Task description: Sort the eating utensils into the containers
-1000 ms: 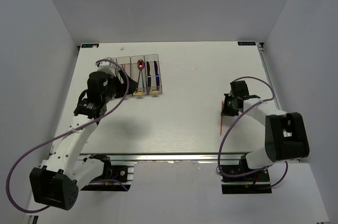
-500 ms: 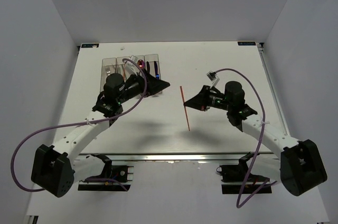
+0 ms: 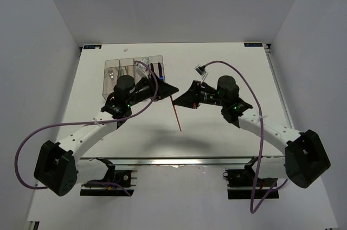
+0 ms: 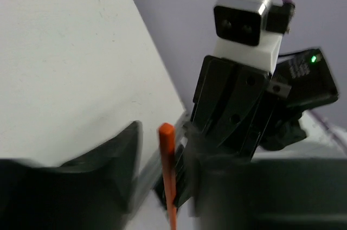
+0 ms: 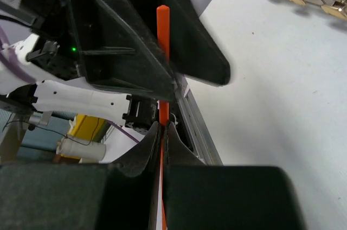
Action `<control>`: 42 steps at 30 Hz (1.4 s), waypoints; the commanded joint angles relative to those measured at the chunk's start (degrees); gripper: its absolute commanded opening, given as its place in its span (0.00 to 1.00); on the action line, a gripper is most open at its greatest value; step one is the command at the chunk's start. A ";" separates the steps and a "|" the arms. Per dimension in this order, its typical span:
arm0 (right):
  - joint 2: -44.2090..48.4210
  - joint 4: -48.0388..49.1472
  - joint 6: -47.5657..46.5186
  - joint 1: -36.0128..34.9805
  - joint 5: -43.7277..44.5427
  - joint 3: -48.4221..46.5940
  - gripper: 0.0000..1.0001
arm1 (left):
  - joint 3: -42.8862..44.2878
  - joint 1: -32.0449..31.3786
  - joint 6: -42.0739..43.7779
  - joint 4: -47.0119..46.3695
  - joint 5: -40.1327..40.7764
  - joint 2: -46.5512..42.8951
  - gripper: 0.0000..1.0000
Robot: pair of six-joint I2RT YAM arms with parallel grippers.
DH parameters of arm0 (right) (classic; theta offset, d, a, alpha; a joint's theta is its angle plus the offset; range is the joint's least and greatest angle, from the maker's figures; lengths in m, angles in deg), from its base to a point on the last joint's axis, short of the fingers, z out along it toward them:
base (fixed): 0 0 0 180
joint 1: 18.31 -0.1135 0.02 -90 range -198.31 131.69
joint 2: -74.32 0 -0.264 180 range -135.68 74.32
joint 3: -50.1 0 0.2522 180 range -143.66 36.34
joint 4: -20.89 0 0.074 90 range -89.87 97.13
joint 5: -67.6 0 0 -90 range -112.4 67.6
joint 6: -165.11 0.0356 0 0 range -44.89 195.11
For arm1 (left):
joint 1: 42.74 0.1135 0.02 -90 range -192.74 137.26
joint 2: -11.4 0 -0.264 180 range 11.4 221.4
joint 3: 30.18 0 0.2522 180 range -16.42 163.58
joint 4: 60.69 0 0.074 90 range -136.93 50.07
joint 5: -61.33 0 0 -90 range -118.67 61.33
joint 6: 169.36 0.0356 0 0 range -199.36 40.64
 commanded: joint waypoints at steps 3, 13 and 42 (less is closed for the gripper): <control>-2.04 2.13 1.04 -1.21 1.91 -3.04 0.00 | 3.06 -0.59 0.92 -0.11 1.16 -0.79 0.15; 7.61 -19.46 -10.71 1.50 23.07 -1.81 0.89 | 22.90 -0.41 27.35 40.21 48.28 3.85 0.00; 27.14 -40.41 -29.90 4.67 27.14 0.21 0.89 | 44.46 19.19 48.91 24.51 53.81 38.23 0.04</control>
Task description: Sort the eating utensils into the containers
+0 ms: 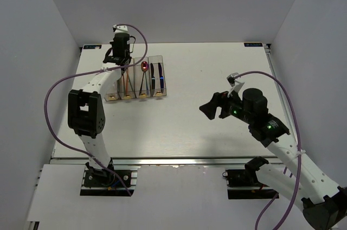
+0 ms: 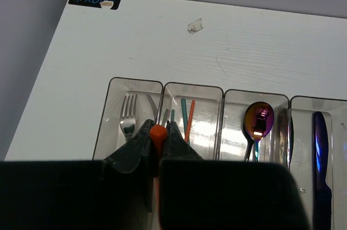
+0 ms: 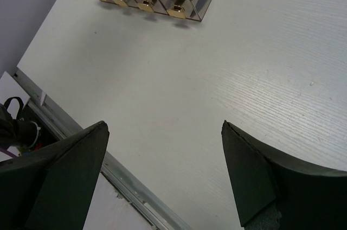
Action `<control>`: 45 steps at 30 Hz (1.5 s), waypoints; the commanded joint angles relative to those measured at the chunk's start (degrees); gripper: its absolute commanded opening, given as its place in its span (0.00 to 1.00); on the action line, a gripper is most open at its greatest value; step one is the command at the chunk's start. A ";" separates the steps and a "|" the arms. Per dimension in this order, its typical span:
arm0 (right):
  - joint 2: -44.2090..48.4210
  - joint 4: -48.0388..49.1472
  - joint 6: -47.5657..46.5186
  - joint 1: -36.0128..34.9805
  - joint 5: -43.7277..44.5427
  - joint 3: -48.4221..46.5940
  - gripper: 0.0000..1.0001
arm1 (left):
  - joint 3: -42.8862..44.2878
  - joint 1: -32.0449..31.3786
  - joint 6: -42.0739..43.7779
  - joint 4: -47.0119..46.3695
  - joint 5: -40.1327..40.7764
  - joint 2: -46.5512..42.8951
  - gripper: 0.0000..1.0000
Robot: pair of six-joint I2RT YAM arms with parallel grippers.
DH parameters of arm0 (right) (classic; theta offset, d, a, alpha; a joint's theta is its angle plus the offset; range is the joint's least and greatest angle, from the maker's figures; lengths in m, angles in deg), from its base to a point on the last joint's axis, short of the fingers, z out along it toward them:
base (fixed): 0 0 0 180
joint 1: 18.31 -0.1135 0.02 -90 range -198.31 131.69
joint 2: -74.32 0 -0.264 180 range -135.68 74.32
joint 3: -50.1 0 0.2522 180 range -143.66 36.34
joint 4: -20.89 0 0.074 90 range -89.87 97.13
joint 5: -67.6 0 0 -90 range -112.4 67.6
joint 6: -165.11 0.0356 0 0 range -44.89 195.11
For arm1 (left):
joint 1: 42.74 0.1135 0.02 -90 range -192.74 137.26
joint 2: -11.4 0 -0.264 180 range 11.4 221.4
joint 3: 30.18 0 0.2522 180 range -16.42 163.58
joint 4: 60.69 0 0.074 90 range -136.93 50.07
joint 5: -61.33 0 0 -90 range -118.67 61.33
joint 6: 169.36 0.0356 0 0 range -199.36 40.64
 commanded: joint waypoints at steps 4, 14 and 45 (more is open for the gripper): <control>0.30 1.62 -1.16 0.13 -0.81 -0.33 0.89 | 1.12 0.43 -0.80 -1.28 -2.32 1.43 0.09; 1.00 0.57 -1.42 0.13 0.77 -0.86 0.89 | -0.29 0.35 -3.43 1.35 -5.40 0.30 0.55; 5.83 -28.17 -6.08 0.13 36.54 -22.83 0.89 | -36.67 0.26 -21.27 27.99 2.16 -74.32 0.98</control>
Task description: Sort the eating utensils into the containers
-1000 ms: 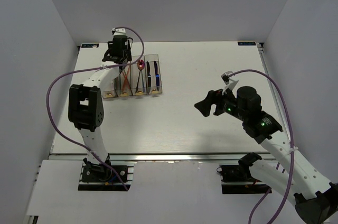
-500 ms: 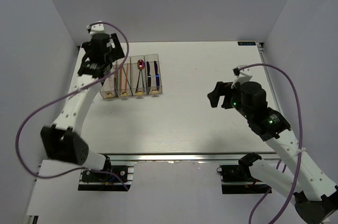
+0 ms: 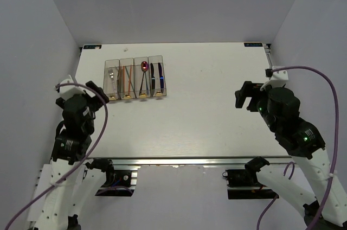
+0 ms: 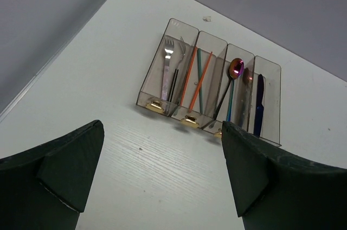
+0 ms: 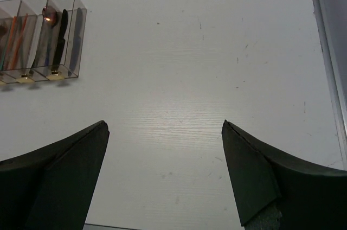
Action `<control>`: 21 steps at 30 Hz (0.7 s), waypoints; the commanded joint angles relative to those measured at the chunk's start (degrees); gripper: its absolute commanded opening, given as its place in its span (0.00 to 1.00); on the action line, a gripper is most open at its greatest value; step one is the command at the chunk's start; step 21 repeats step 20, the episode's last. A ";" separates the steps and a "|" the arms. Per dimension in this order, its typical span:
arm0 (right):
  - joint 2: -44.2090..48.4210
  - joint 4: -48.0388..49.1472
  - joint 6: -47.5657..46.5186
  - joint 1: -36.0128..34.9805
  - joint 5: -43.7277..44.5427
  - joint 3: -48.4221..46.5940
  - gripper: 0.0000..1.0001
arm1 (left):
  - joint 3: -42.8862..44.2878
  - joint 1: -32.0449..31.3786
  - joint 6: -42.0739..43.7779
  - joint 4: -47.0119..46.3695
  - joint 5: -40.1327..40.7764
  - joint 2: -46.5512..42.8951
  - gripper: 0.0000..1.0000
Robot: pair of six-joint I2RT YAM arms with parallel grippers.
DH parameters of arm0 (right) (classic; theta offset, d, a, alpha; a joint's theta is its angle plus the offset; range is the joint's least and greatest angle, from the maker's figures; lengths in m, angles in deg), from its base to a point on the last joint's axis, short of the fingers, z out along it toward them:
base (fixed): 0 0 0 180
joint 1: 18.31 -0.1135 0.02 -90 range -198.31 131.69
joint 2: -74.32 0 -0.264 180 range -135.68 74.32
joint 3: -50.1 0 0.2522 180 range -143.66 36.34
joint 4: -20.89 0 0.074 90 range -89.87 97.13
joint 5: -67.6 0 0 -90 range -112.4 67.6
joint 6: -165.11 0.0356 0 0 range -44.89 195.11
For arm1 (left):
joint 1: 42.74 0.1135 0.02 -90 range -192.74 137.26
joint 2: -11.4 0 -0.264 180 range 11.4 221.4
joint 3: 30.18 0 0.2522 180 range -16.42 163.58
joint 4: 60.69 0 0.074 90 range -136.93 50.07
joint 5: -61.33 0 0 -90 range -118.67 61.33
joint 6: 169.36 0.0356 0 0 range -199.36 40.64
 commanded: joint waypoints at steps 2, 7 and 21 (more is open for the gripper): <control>3.02 -2.71 -1.21 0.11 0.67 -0.65 0.89 | -5.29 0.04 -2.06 1.60 1.83 -4.93 0.98; 5.31 -1.31 -0.41 0.11 -2.23 2.96 0.89 | -9.34 0.04 -4.43 1.34 3.06 -8.19 0.98; 5.05 1.86 0.99 0.11 -4.43 7.00 0.89 | -10.58 0.04 -4.00 -0.15 0.25 -7.84 0.98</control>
